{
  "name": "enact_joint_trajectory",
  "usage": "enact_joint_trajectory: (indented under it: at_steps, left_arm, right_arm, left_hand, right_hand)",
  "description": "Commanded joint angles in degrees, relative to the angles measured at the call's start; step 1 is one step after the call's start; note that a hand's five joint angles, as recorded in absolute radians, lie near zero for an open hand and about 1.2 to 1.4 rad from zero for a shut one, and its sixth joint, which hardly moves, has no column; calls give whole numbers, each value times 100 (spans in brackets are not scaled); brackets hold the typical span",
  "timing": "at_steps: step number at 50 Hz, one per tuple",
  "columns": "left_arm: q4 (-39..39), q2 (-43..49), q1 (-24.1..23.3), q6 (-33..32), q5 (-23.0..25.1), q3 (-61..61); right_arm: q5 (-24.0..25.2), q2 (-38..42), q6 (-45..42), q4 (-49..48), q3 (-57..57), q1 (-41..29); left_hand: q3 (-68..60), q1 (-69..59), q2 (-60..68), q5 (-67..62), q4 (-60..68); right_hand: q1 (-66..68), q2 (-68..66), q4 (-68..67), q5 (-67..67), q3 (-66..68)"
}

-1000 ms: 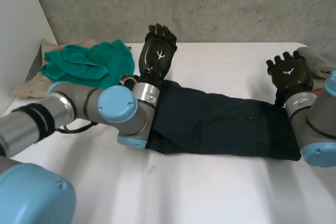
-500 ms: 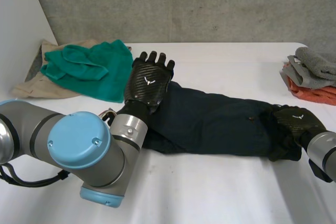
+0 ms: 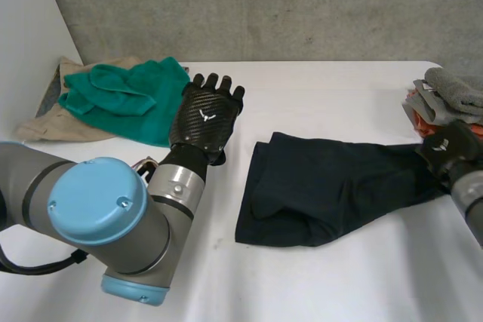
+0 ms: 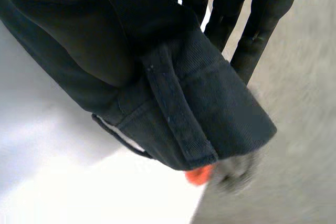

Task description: Fold the laundry.

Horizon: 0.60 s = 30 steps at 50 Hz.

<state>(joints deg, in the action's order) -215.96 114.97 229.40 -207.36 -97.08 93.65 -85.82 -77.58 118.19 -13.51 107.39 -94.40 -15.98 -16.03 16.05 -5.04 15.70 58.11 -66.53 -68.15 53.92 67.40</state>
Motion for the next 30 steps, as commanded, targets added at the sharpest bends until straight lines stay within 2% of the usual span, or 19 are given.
enact_joint_trajectory:
  at_steps: [1,9,12,15,16,17,18,19,20,22,25,26,29,30]
  left_arm:
    - [98,-317,26,11,-4,285]
    - [98,-581,122,20,-4,488]
    - [107,-625,149,20,-4,505]
    - [115,-633,193,20,-4,497]
    - [107,-642,210,20,-4,488]
    - [107,-642,210,29,5,479]
    - [107,-642,210,29,5,462]
    - [98,-634,219,29,13,435]
    - [98,-633,219,29,22,374]
    - [80,-625,237,20,40,295]
    - [63,-555,210,29,49,-30]
    - [63,-528,193,38,57,-135]
    - [107,-397,140,222,75,-601]
    - [124,-318,131,301,92,-741]
  right_arm:
    - [513,270,-780,-213,-736,-1194]
    - [2409,1138,-1034,-504,-948,-2406]
    - [2658,1429,-1096,-495,-956,-2706]
    - [2650,1466,-1061,-486,-930,-2812]
    - [2650,1448,-1000,-477,-913,-2821]
    - [2667,1448,-956,-486,-886,-2821]
    - [2658,1422,-764,-503,-834,-2839]
    - [2641,1361,-658,-504,-807,-2847]
    - [2606,1247,-465,-477,-781,-2830]
    - [2492,696,156,-416,-702,-2778]
    - [2386,158,1080,-293,-623,-2672]
    - [2360,-44,1875,-214,-588,-2559]
    - [2281,-274,2996,-100,-631,-2304]
    - [2280,-466,3617,14,-640,-2068]
  left_hand:
    - [156,161,-163,62,-128]
    - [190,195,-197,96,-161]
    - [190,195,-197,96,-161]
    - [190,195,-197,96,-161]
    - [190,195,-197,96,-161]
    - [190,195,-197,96,-161]
    - [190,195,-197,96,-161]
    - [190,195,-197,96,-161]
    - [190,195,-197,96,-161]
    - [190,195,-197,96,-161]
    - [190,195,-197,96,-161]
    - [190,195,-197,96,-161]
    - [156,161,-164,62,-128]
    - [139,145,-147,45,-111]
  right_hand:
    - [2189,-1347,-1185,1608,1260]
    - [2189,-1347,-1185,1608,1260]
    - [2189,-1347,-1185,1608,1260]
    - [2189,-1347,-1185,1608,1260]
    - [1862,-1020,-857,1281,933]
    - [760,82,245,179,-169]
    - [-1916,2758,2920,-2497,-2845]
    - [-2808,3651,3813,-3389,-3738]
    - [-3783,4625,4788,-4364,-4712]
    - [-4811,5653,5815,-5392,-5740]
    - [-4811,5653,5815,-5392,-5740]
    - [-4811,5653,5815,-5392,-5740]
    - [-4811,5653,5815,-5392,-5740]
    - [-4811,5653,5815,-5392,-5740]
